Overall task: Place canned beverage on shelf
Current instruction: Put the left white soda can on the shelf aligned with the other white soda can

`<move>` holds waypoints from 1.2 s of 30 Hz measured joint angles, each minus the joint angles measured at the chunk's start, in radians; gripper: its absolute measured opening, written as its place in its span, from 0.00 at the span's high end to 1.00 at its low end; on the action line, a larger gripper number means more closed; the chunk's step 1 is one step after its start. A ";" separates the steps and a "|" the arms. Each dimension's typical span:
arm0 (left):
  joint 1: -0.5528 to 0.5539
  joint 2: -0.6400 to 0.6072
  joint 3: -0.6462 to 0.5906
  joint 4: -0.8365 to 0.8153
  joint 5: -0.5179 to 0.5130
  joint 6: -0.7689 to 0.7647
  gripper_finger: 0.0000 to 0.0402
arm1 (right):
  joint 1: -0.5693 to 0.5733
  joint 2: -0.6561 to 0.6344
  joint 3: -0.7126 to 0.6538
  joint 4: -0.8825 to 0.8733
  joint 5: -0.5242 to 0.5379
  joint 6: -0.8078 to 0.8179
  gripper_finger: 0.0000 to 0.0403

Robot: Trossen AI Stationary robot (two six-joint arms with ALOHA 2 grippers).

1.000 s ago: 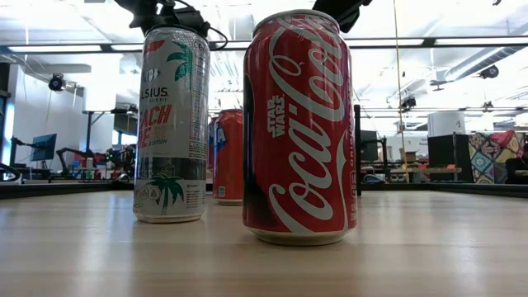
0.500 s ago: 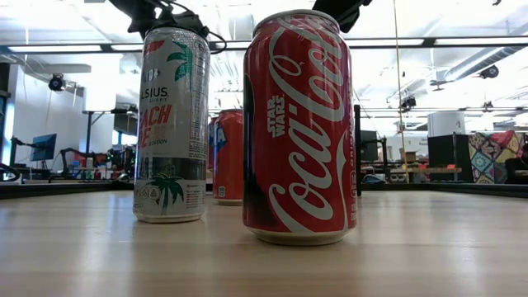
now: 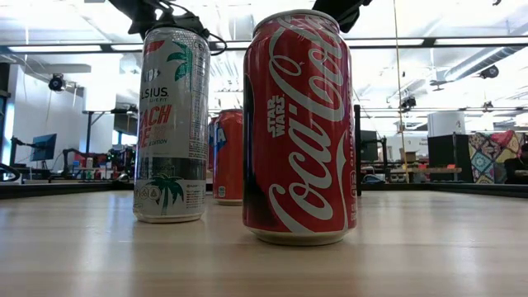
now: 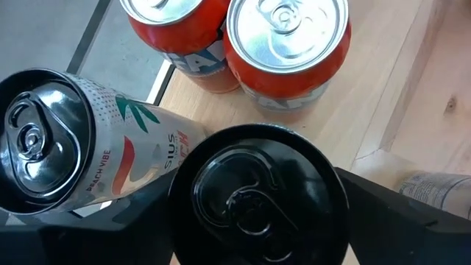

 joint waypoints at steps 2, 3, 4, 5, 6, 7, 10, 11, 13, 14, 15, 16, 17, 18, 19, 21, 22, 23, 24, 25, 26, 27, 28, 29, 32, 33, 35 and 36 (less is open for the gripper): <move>0.000 -0.001 0.000 0.001 0.000 0.000 0.22 | 0.000 0.000 0.000 0.000 0.000 0.000 0.98; 0.000 -0.001 0.000 0.000 0.000 0.000 0.21 | 0.000 0.000 0.000 0.000 0.000 0.000 0.98; 0.000 -0.002 0.000 0.001 0.001 0.000 0.21 | 0.000 0.000 0.000 0.000 0.000 0.000 0.98; 0.000 -0.003 0.000 0.000 0.001 0.000 0.21 | 0.000 0.000 0.000 0.000 0.000 0.000 0.98; 0.000 -0.005 0.000 0.001 0.001 0.000 0.21 | 0.000 0.000 0.000 0.000 0.000 0.000 0.98; 0.000 -0.008 0.000 0.001 0.001 0.000 0.21 | 0.000 0.000 0.000 0.000 0.000 0.000 0.98; 0.000 -0.015 0.014 -0.014 0.002 0.000 0.21 | 0.000 0.000 0.000 0.000 0.000 0.000 0.98; 0.000 -0.017 0.027 -0.021 0.003 0.000 0.21 | 0.000 0.000 0.000 0.000 0.000 0.000 0.98; 0.000 -0.022 0.060 -0.041 0.007 0.000 0.21 | 0.000 0.000 0.000 0.000 0.000 0.000 0.98; 0.000 -0.024 0.076 -0.050 0.007 0.001 0.20 | 0.000 0.000 0.000 0.000 0.000 0.000 0.98; 0.000 -0.025 0.092 -0.060 0.007 0.002 0.20 | 0.000 0.000 0.000 0.000 0.000 0.000 0.98; 0.000 -0.028 0.107 -0.072 0.007 0.004 0.20 | 0.000 0.000 0.000 0.000 0.000 0.000 0.98; 0.000 -0.032 0.120 -0.082 0.007 0.004 0.20 | 0.000 0.000 0.000 0.000 0.000 0.000 0.98; 0.000 -0.037 0.133 -0.090 0.007 0.004 0.20 | 0.000 0.000 0.000 0.000 0.000 0.000 0.98; 0.000 -0.046 0.145 -0.098 0.007 0.004 0.20 | 0.000 0.000 0.000 0.000 0.000 0.000 0.98; 0.000 -0.071 0.158 -0.106 0.008 -0.006 0.20 | 0.000 0.000 0.000 0.000 0.000 0.000 0.98; 0.000 -0.085 0.159 -0.104 0.008 -0.018 0.21 | 0.000 0.000 0.000 0.000 0.000 -0.001 0.98; 0.000 -0.098 0.159 -0.104 0.008 -0.027 0.21 | 0.000 0.000 0.000 0.000 0.000 -0.002 0.98; -0.001 -0.114 0.157 -0.101 0.010 -0.032 0.22 | 0.000 0.000 0.000 0.000 0.000 -0.005 0.98; -0.003 -0.132 0.149 -0.095 0.012 -0.038 0.22 | 0.000 0.000 0.000 0.000 0.000 -0.007 0.98; -0.006 -0.151 0.141 -0.094 0.017 -0.042 0.23 | 0.000 0.000 0.000 0.000 0.000 -0.010 0.98; -0.009 -0.172 0.131 -0.093 0.030 -0.048 0.23 | 0.000 0.000 0.000 0.000 0.000 -0.016 0.98; -0.010 -0.190 0.118 -0.086 0.050 -0.054 0.23 | 0.000 0.000 0.000 0.000 0.003 -0.020 0.98; -0.014 -0.208 0.101 -0.076 0.071 -0.060 0.23 | 0.000 0.000 0.000 0.000 0.005 -0.027 0.98; -0.036 -0.270 0.022 -0.016 0.119 -0.081 0.23 | 0.000 0.000 0.000 0.004 0.007 -0.047 0.98; -0.047 -0.292 -0.009 0.006 0.124 -0.084 0.23 | -0.002 0.000 0.000 0.006 0.007 -0.054 0.98; -0.072 -0.331 -0.069 0.045 0.125 -0.108 0.23 | -0.007 -0.001 0.000 0.013 0.007 -0.067 0.98; -0.088 -0.349 -0.099 0.069 0.124 -0.119 0.23 | -0.012 -0.003 0.000 0.014 0.007 -0.073 0.98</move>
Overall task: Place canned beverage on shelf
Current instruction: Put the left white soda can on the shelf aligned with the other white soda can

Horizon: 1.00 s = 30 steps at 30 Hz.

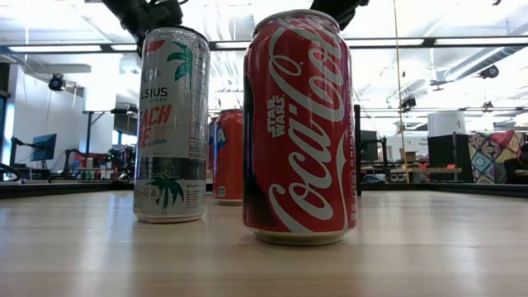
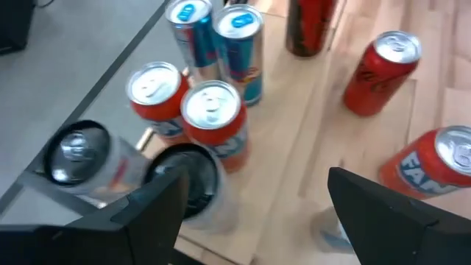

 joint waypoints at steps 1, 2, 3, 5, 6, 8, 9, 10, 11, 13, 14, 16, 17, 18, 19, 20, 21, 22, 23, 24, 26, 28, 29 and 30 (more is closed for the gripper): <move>-0.015 -0.016 -0.028 0.021 -0.002 -0.007 0.24 | -0.006 -0.001 0.000 0.000 0.000 -0.003 0.98; -0.033 -0.033 -0.056 0.043 -0.003 -0.015 0.26 | -0.013 -0.004 0.000 0.000 0.000 -0.007 0.98; -0.051 -0.049 -0.081 0.070 -0.003 -0.023 0.29 | -0.020 -0.007 0.000 0.000 0.000 -0.012 0.98; -0.082 -0.074 -0.125 0.118 -0.004 -0.036 0.36 | -0.035 -0.014 0.000 0.004 0.000 -0.026 0.98; -0.095 -0.085 -0.146 0.134 -0.006 -0.039 0.40 | -0.044 -0.019 0.000 0.007 0.000 -0.032 0.98; -0.110 -0.102 -0.180 0.154 -0.009 -0.040 0.51 | -0.061 -0.027 0.000 0.008 -0.002 -0.045 0.98; -0.111 -0.108 -0.196 0.165 -0.011 -0.042 0.58 | -0.070 -0.033 0.000 0.008 -0.003 -0.055 0.98; -0.111 -0.111 -0.212 0.170 -0.012 -0.043 0.64 | -0.080 -0.035 0.000 0.009 -0.003 -0.061 0.98; -0.110 -0.114 -0.227 0.173 -0.013 -0.049 0.71 | -0.089 -0.037 0.000 0.013 -0.003 -0.068 0.98; -0.106 -0.114 -0.260 0.203 -0.035 -0.064 0.84 | -0.106 -0.045 0.000 0.015 -0.004 -0.086 0.98; -0.106 -0.112 -0.279 0.232 -0.050 -0.066 0.91 | -0.117 -0.048 0.000 0.017 -0.007 -0.094 0.98; -0.104 -0.106 -0.316 0.288 -0.064 -0.069 0.97 | -0.133 -0.052 0.000 0.026 -0.008 -0.115 0.98; -0.103 -0.100 -0.332 0.318 -0.065 -0.069 0.97 | -0.142 -0.054 0.000 0.028 -0.009 -0.124 0.98; -0.103 -0.094 -0.347 0.345 -0.067 -0.069 0.97 | -0.150 -0.055 0.000 0.030 -0.009 -0.137 0.98; -0.103 -0.089 -0.361 0.366 -0.076 -0.069 0.96 | -0.158 -0.055 0.000 0.034 -0.010 -0.141 0.98; -0.103 -0.084 -0.369 0.380 -0.092 -0.068 0.97 | -0.167 -0.057 0.000 0.035 -0.011 -0.147 0.98; -0.103 -0.079 -0.373 0.386 -0.115 -0.069 0.98 | -0.176 -0.060 0.000 0.035 -0.011 -0.154 0.98; -0.103 -0.073 -0.375 0.387 -0.141 -0.069 0.99 | -0.185 -0.061 0.000 0.035 -0.012 -0.158 0.98; -0.103 -0.068 -0.376 0.387 -0.168 -0.069 0.99 | -0.195 -0.063 0.000 0.036 -0.021 -0.163 0.98; -0.102 -0.065 -0.376 0.386 -0.192 -0.068 0.99 | -0.205 -0.068 0.000 0.036 -0.034 -0.166 0.98; -0.099 -0.061 -0.376 0.392 -0.215 -0.061 0.99 | -0.223 -0.070 0.000 0.038 -0.056 -0.174 0.98; -0.092 -0.055 -0.376 0.414 -0.220 -0.060 1.00 | -0.240 -0.072 0.000 0.038 -0.060 -0.185 0.98; -0.089 -0.053 -0.376 0.421 -0.220 -0.060 1.00 | -0.249 -0.072 0.000 0.038 -0.061 -0.191 0.98; -0.086 -0.051 -0.377 0.428 -0.220 -0.060 1.00 | -0.257 -0.072 0.000 0.038 -0.061 -0.196 0.98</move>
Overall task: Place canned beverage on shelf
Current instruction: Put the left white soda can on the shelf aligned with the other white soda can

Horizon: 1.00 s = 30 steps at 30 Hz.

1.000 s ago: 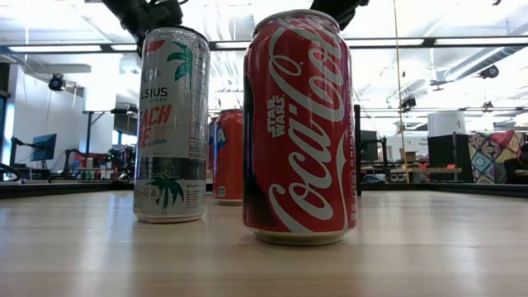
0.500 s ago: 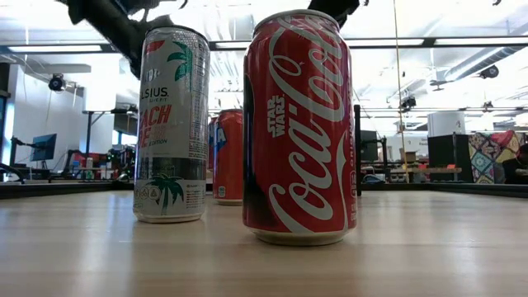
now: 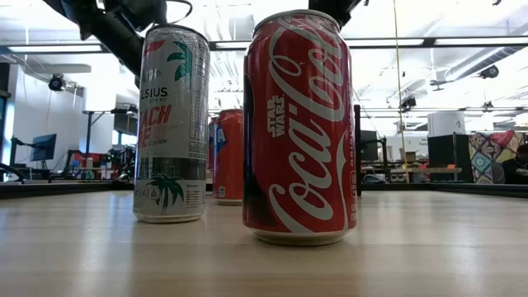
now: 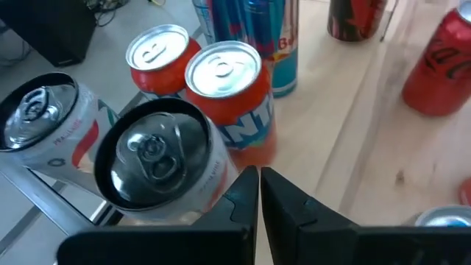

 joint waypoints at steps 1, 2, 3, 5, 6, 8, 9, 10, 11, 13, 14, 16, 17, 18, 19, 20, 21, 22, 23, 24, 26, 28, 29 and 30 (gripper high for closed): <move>0.002 0.002 -0.001 0.006 -0.001 0.000 1.00 | -0.007 0.000 0.000 0.000 0.000 -0.005 0.98; 0.005 0.005 -0.001 0.010 -0.001 0.000 1.00 | -0.014 0.000 0.000 0.000 -0.001 -0.012 0.98; 0.007 0.008 -0.002 0.010 -0.001 0.000 1.00 | -0.021 0.000 0.000 0.000 -0.001 -0.014 0.98; 0.014 0.016 -0.005 0.009 -0.001 -0.002 1.00 | -0.033 0.000 0.000 0.000 -0.001 -0.020 0.98; 0.018 0.020 -0.005 0.009 -0.001 -0.004 1.00 | -0.038 0.000 0.000 0.000 -0.002 -0.022 0.98; 0.028 0.030 -0.005 0.009 -0.001 -0.005 1.00 | -0.046 0.000 0.000 0.000 -0.009 -0.028 0.98; 0.033 0.035 -0.006 0.009 0.000 -0.005 1.00 | -0.051 0.000 0.000 0.000 -0.023 -0.030 0.98; 0.039 0.039 -0.006 0.009 -0.001 -0.005 1.00 | -0.054 0.000 0.000 0.000 -0.034 -0.035 0.98; 0.045 0.045 -0.006 0.009 0.000 -0.005 1.00 | -0.059 0.000 0.000 0.000 -0.045 -0.038 0.98; 0.060 0.055 -0.006 0.010 0.000 -0.004 1.00 | -0.064 0.000 0.000 0.000 -0.051 -0.040 0.98; 0.066 0.059 -0.006 0.013 -0.001 -0.004 1.00 | -0.066 0.000 0.000 0.000 -0.051 -0.041 0.98; 0.077 0.068 -0.005 0.017 -0.001 -0.002 1.00 | -0.068 0.000 0.000 0.000 -0.051 -0.042 0.98; 0.082 0.072 -0.005 0.021 -0.001 0.001 1.00 | -0.068 0.000 0.000 0.000 -0.051 -0.042 0.98; 0.086 0.075 -0.005 0.025 -0.001 0.003 1.00 | -0.069 0.000 0.000 0.000 -0.051 -0.042 0.98; 0.089 0.079 -0.004 0.028 -0.001 0.004 1.00 | -0.069 0.000 0.000 0.000 -0.051 -0.044 0.98; 0.091 0.081 -0.004 0.031 -0.001 0.004 1.00 | -0.068 0.000 0.000 0.000 -0.051 -0.044 0.98; 0.093 0.084 -0.004 0.035 -0.001 0.004 1.00 | -0.068 0.000 0.000 0.000 -0.051 -0.046 0.98; 0.093 0.086 -0.004 0.036 -0.001 0.005 1.00 | -0.068 0.000 0.000 0.000 -0.051 -0.046 0.98; 0.093 0.088 -0.004 0.038 -0.001 0.008 1.00 | -0.068 0.000 0.000 0.000 -0.051 -0.045 0.98; 0.093 0.090 -0.004 0.039 -0.001 0.009 1.00 | -0.068 0.000 0.000 0.000 -0.051 -0.044 0.98; 0.093 0.093 -0.004 0.039 -0.001 0.011 1.00 | -0.068 0.000 0.000 0.000 -0.051 -0.042 0.98; 0.093 0.094 -0.004 0.041 -0.001 0.012 1.00 | -0.068 0.000 0.000 0.000 -0.051 -0.042 0.98; 0.093 0.094 -0.004 0.040 -0.001 0.012 1.00 | -0.068 0.000 0.000 0.000 -0.051 -0.041 0.98; 0.093 0.093 -0.004 0.039 -0.001 0.012 1.00 | -0.068 0.000 0.000 0.000 -0.051 -0.040 0.98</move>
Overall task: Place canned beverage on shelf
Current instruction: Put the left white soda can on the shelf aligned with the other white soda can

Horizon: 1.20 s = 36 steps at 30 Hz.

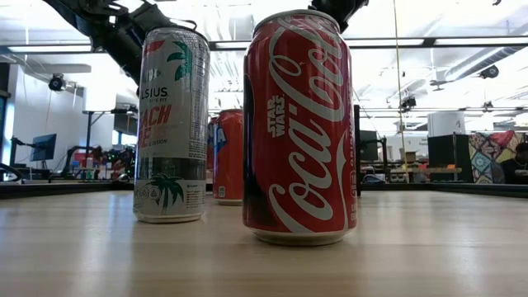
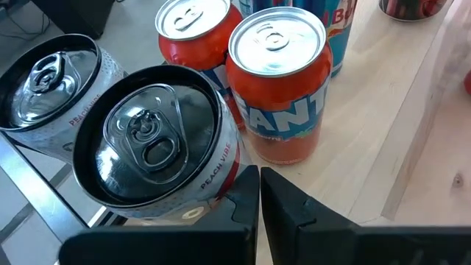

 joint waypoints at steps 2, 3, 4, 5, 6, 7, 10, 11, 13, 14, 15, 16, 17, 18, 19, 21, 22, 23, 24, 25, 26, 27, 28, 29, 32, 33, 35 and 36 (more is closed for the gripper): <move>0.000 -0.003 0.000 -0.002 0.005 0.000 1.00 | 0.000 0.000 0.000 0.000 0.000 0.002 0.98; 0.000 -0.005 0.000 -0.004 0.007 0.000 1.00 | 0.000 0.000 0.000 0.000 0.000 0.003 0.98; 0.000 -0.005 0.000 -0.005 0.007 0.000 1.00 | 0.000 0.000 0.000 0.000 0.000 0.004 0.98; 0.000 -0.005 0.001 -0.005 0.008 0.000 1.00 | 0.000 0.000 0.000 0.000 0.000 0.004 0.98; 0.000 -0.005 0.002 -0.006 0.008 0.000 1.00 | 0.000 0.000 0.000 0.000 0.000 0.004 0.98; 0.000 -0.005 0.004 -0.008 0.008 0.001 1.00 | 0.000 0.000 0.000 0.000 0.000 0.004 0.98; 0.000 -0.005 0.004 -0.005 0.008 0.012 1.00 | 0.000 0.000 0.000 0.000 0.000 0.004 0.98; 0.000 -0.005 0.004 -0.002 0.007 0.014 1.00 | 0.000 0.000 0.000 0.000 0.000 0.004 0.98; 0.001 -0.005 0.004 0.006 0.007 0.015 1.00 | 0.000 0.000 0.000 0.000 0.000 0.004 0.98; 0.000 -0.005 0.004 0.010 0.007 0.015 1.00 | 0.000 0.000 0.000 0.000 0.000 0.004 0.98; 0.001 -0.005 0.004 0.013 0.007 0.016 1.00 | 0.000 0.000 0.000 0.000 0.000 0.004 0.98; 0.001 -0.005 0.004 0.014 0.005 0.017 1.00 | 0.000 0.000 0.000 0.000 0.000 0.004 0.98; 0.001 -0.005 0.004 0.014 0.003 0.017 1.00 | 0.000 0.000 0.000 0.000 0.000 0.004 0.98; 0.002 -0.005 0.004 0.014 0.002 0.017 1.00 | 0.000 0.000 0.000 0.000 0.000 0.004 0.98; 0.003 -0.005 0.004 0.014 0.002 0.017 1.00 | 0.000 0.000 0.000 0.000 0.000 0.004 0.98; 0.004 -0.005 0.004 0.018 0.000 0.017 1.00 | 0.000 0.000 0.000 0.000 0.000 0.004 0.98; 0.005 -0.005 0.004 0.023 -0.001 0.017 1.00 | 0.000 0.000 0.000 0.000 0.000 0.004 0.98; 0.005 -0.005 0.004 0.028 -0.001 0.018 1.00 | 0.000 0.000 0.000 0.000 0.000 0.004 0.98; 0.005 -0.005 0.004 0.031 -0.001 0.017 1.00 | 0.000 0.000 0.000 0.000 0.000 0.004 0.98; 0.005 -0.005 0.005 0.033 -0.001 0.018 1.00 | 0.000 0.000 0.000 0.000 0.000 0.004 0.98; 0.005 -0.005 0.004 0.034 -0.001 0.018 1.00 | 0.000 0.000 0.000 0.000 0.000 0.004 0.98; 0.006 -0.005 0.005 0.037 -0.001 0.018 1.00 | 0.000 0.000 0.000 0.000 0.000 0.004 0.98; 0.007 -0.005 0.005 0.041 -0.001 0.018 1.00 | 0.000 0.000 0.000 0.000 0.000 0.004 0.98; 0.008 -0.005 0.005 0.041 -0.001 0.018 1.00 | 0.000 0.000 0.000 0.000 0.000 0.004 0.98; 0.013 -0.003 0.005 0.042 -0.002 0.018 1.00 | 0.000 0.000 0.000 0.000 0.000 0.004 0.98; 0.014 -0.001 0.005 0.043 -0.002 0.018 1.00 | 0.000 0.000 0.000 0.000 0.000 0.004 0.98; 0.017 0.005 0.005 0.044 -0.002 0.018 1.00 | 0.000 0.000 0.000 0.000 0.000 0.004 0.98; 0.018 0.006 0.005 0.044 -0.002 0.018 1.00 | 0.000 0.000 0.000 0.000 0.000 0.004 0.98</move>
